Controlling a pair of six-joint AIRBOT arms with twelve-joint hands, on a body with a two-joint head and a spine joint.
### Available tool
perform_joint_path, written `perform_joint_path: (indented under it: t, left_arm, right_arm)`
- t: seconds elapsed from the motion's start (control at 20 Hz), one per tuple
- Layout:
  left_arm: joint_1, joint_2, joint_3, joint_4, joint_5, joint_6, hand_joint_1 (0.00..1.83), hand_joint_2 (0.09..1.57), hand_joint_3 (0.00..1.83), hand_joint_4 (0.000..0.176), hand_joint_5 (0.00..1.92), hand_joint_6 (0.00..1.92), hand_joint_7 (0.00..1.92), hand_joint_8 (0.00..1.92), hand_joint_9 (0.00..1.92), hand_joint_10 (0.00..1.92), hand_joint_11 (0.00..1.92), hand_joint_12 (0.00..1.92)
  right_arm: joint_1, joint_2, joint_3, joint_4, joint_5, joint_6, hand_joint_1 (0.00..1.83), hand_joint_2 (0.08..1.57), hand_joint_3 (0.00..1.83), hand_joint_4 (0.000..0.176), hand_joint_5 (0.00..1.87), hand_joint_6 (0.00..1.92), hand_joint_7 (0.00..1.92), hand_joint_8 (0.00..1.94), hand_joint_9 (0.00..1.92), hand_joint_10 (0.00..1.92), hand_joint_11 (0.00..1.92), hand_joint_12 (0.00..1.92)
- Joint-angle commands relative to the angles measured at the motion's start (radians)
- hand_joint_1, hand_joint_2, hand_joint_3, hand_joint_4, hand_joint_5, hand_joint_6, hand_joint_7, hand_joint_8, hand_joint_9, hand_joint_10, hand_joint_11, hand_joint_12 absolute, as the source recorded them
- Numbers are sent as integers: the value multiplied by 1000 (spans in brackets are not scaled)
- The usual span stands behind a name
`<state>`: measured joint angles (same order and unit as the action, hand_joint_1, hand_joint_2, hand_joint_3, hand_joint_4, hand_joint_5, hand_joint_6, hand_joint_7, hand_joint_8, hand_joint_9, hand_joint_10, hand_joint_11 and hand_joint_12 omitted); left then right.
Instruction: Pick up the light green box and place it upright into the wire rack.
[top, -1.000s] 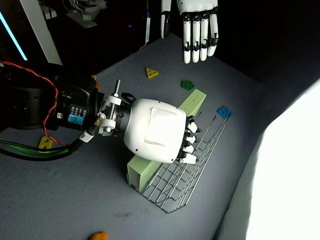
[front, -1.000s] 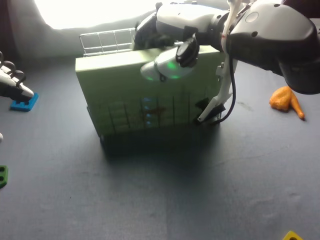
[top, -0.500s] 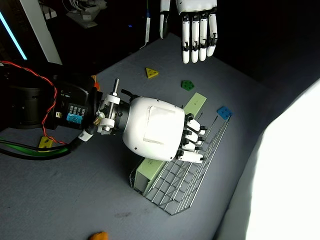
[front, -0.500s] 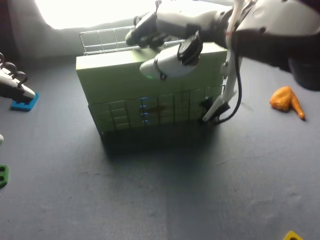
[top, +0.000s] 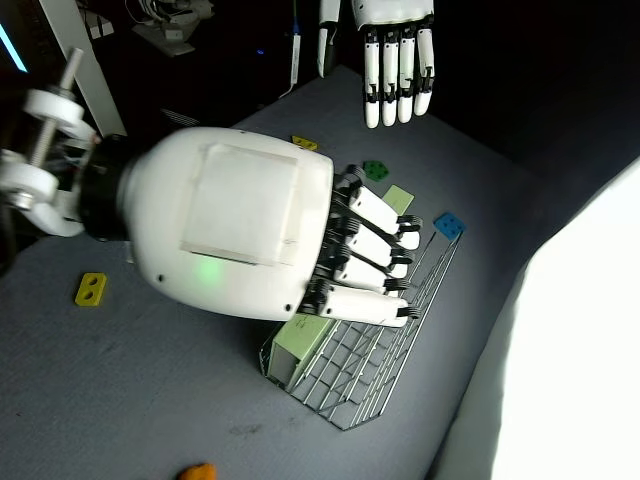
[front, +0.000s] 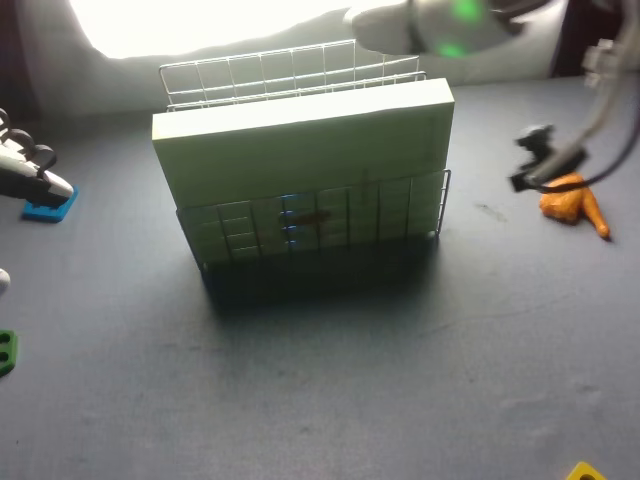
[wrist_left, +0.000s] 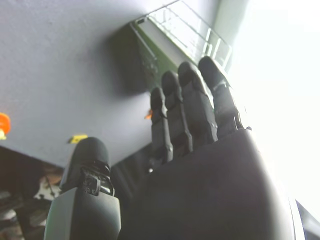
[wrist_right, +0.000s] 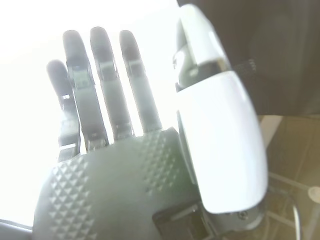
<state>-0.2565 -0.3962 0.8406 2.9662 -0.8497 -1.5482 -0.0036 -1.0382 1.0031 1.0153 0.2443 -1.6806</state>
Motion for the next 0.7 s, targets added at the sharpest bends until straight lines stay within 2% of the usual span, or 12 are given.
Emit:
perform_joint_path:
  t: [0.0, 0.2, 0.25, 0.3, 0.35, 0.4, 0.5, 0.65]
  left_arm:
    - [-5, 2, -1, -14, 91, 10, 216, 1302, 2, 10, 344, 4, 408, 3, 344, 1, 0, 711]
    - [-5, 1, 3, -14, 91, 13, 217, 1302, 1, 10, 345, 4, 408, 2, 344, 1, 0, 712]
    - [-5, 1, 4, -14, 91, 13, 160, 1310, 5, 8, 354, 6, 423, 7, 338, 0, 0, 702]
    - [-5, 1, 4, -14, 91, 13, 167, 1307, 2, 0, 449, 18, 531, 14, 424, 19, 0, 794]
    - [-5, 1, 3, -14, 91, 13, 201, 1319, 2, 0, 655, 75, 737, 65, 633, 102, 0, 1029]
    - [-5, 1, 2, -14, 91, 13, 214, 1327, 1, 0, 774, 72, 868, 58, 762, 160, 13, 1215]
    - [-5, 1, 2, -12, 91, 12, 233, 1325, 0, 0, 866, 58, 967, 43, 835, 222, 52, 1342]
    - [-5, 2, 6, -10, 92, 13, 240, 1323, 0, 0, 898, 23, 999, 12, 817, 309, 66, 1357]
  right_arm:
    - [10, 22, -16, -29, 85, 9, 560, 1195, 4, 0, 617, 14, 709, 12, 673, 164, 150, 1318]
    - [-14, 164, -137, -106, 118, 16, 560, 1195, 3, 0, 617, 12, 711, 10, 674, 160, 151, 1317]
    - [-19, 194, -163, -116, 127, 16, 350, 1203, 3, 0, 695, 33, 785, 25, 737, 182, 213, 1314]
    - [-27, 223, -184, -118, 128, 15, 232, 1202, 0, 0, 817, 142, 902, 112, 692, 537, 247, 1437]
    - [-35, 249, -203, -118, 131, 13, 177, 1209, 1, 0, 823, 587, 917, 503, 656, 984, 311, 1626]
    - [-44, 273, -223, -119, 141, 11, 136, 1207, 0, 0, 785, 897, 873, 814, 650, 1186, 348, 1713]
    - [-64, 309, -258, -119, 152, 4, 79, 1218, 2, 0, 754, 1086, 827, 1082, 636, 1318, 355, 1797]
    - [-70, 326, -286, -119, 185, -32, 63, 1223, 1, 0, 750, 1113, 815, 1140, 630, 1346, 352, 1817]
